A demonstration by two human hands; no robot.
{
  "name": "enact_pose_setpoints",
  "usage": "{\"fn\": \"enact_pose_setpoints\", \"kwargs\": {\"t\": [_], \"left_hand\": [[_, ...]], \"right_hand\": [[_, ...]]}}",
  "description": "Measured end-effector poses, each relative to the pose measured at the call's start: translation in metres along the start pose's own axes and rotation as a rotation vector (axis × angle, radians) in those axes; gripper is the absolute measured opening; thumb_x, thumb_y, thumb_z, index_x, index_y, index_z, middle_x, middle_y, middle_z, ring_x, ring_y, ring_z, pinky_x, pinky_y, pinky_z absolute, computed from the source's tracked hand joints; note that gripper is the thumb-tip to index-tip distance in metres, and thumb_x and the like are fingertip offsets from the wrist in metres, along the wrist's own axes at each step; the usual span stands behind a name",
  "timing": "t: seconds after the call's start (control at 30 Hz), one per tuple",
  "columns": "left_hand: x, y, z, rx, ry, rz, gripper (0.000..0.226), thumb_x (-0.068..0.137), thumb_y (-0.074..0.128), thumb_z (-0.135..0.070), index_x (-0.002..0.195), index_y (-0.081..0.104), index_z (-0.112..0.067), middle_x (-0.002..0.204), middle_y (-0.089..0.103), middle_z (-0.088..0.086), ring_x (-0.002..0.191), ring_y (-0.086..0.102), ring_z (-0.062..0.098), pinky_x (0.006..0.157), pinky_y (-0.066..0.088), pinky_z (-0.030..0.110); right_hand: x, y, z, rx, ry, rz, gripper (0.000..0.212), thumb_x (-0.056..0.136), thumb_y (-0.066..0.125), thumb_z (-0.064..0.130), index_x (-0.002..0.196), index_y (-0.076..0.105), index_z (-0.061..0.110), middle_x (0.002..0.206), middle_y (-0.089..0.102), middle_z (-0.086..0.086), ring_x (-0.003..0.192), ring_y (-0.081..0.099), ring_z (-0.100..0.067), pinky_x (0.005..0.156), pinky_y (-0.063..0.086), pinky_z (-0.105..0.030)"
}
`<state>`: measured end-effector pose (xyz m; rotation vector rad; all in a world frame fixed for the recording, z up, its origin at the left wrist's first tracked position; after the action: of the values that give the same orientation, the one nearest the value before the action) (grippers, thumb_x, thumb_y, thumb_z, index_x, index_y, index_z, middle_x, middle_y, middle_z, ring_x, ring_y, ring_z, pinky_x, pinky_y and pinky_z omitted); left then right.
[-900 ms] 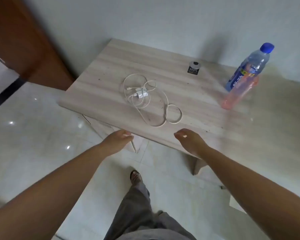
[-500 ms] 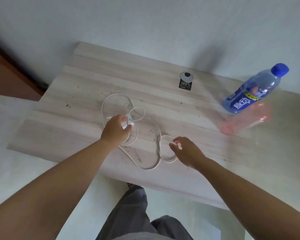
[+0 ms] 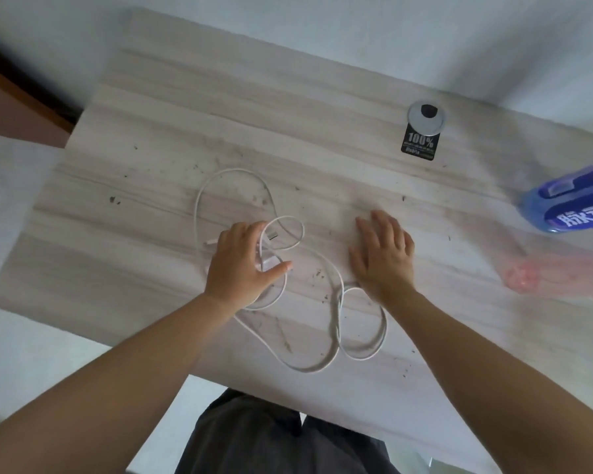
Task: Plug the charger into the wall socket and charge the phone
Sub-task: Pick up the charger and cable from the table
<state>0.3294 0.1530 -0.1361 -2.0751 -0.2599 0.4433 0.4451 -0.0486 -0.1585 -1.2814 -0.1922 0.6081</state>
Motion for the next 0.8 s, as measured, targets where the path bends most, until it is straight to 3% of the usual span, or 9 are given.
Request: {"fn": "enact_pose_setpoints", "kwargs": {"t": [0.17,0.3,0.43,0.63,0.7,0.8], "left_hand": [[-0.005,0.003,-0.002,-0.018,-0.12,-0.037,0.068,0.067,0.073,-0.041,0.124,0.049,-0.012,0.118,0.053,0.012,0.11,0.047,0.033,0.093,0.03,0.034],[-0.02,0.005,0.004,-0.075,-0.338,-0.008,0.058,0.068,0.07,-0.031,0.119,0.051,-0.014,0.114,0.05,0.013,0.107,0.045,0.037,0.088,0.035,0.037],[-0.058,0.002,0.004,-0.119,-0.496,0.019,0.048,0.064,0.071,-0.032,0.105,0.056,-0.011,0.109,0.05,0.014,0.105,0.047,0.035,0.082,0.04,0.038],[-0.137,-0.009,0.008,-0.38,-0.658,-0.149,0.044,0.068,0.071,-0.033,0.106,0.058,-0.016,0.106,0.06,0.009,0.101,0.054,0.026,0.086,0.046,0.037],[-0.169,-0.01,0.011,-0.511,-0.718,-0.211,0.039,0.07,0.069,-0.035,0.105,0.056,-0.023,0.1,0.064,-0.001,0.093,0.059,0.017,0.076,0.049,0.033],[-0.222,-0.014,0.019,-0.61,-0.827,-0.327,0.026,0.075,0.065,-0.041,0.095,0.05,-0.038,0.086,0.062,-0.016,0.076,0.059,-0.002,0.056,0.038,0.014]], "right_hand": [[-0.001,0.002,-0.004,0.022,-0.025,-0.008,0.053,0.088,0.037,0.043,0.136,0.036,0.021,0.148,0.032,-0.012,0.138,0.02,-0.03,0.112,0.013,-0.044],[0.0,0.0,-0.003,0.02,-0.05,0.068,0.052,0.091,0.037,0.043,0.138,0.031,0.023,0.152,0.025,-0.01,0.14,0.015,-0.027,0.113,0.013,-0.043],[-0.007,-0.007,0.002,0.046,-0.084,0.145,0.053,0.091,0.038,0.041,0.139,0.028,0.021,0.152,0.022,-0.008,0.14,0.016,-0.027,0.112,0.018,-0.045],[-0.055,-0.013,0.027,0.133,-0.196,0.255,0.051,0.092,0.039,0.04,0.137,0.034,0.017,0.15,0.028,-0.01,0.137,0.026,-0.031,0.105,0.033,-0.051],[-0.073,-0.011,0.036,0.157,-0.231,0.3,0.05,0.092,0.038,0.039,0.137,0.034,0.017,0.149,0.029,-0.01,0.136,0.028,-0.031,0.106,0.032,-0.049],[-0.096,-0.009,0.055,0.183,-0.305,0.359,0.05,0.093,0.037,0.038,0.137,0.034,0.016,0.148,0.033,-0.009,0.135,0.029,-0.027,0.109,0.027,-0.041]]}}
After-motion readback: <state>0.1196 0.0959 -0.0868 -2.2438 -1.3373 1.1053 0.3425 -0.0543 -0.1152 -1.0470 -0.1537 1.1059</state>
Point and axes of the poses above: each hand's wrist, its own x-axis towards the middle knuckle, its own y-axis out of the palm, z = x × y, the point moved 9 cm from there along x, towards the middle knuckle
